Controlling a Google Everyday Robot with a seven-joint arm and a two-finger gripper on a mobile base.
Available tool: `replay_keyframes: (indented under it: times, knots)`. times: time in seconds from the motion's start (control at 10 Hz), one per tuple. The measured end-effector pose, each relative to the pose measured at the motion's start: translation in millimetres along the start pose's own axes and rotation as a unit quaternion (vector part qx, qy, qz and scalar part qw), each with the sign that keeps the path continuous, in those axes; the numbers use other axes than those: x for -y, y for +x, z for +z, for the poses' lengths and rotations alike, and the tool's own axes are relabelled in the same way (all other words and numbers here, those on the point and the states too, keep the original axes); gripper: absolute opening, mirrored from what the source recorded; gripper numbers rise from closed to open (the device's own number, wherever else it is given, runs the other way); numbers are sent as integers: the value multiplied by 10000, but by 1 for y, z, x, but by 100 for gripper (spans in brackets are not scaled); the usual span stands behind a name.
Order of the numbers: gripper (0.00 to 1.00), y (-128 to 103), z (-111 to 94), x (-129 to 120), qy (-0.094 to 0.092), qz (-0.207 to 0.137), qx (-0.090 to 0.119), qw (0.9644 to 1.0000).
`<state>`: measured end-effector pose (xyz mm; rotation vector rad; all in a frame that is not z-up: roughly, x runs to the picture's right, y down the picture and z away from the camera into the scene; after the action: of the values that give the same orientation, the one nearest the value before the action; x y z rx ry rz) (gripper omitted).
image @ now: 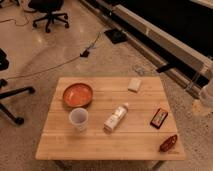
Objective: Place the eraser in the ceramic cup
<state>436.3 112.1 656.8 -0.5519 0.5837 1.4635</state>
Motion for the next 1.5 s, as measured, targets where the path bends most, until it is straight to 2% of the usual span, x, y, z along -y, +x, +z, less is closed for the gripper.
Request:
replay_keyframes:
  times: [1.5]
  knots:
    - [40, 7, 21, -18, 126, -356, -243, 9990]
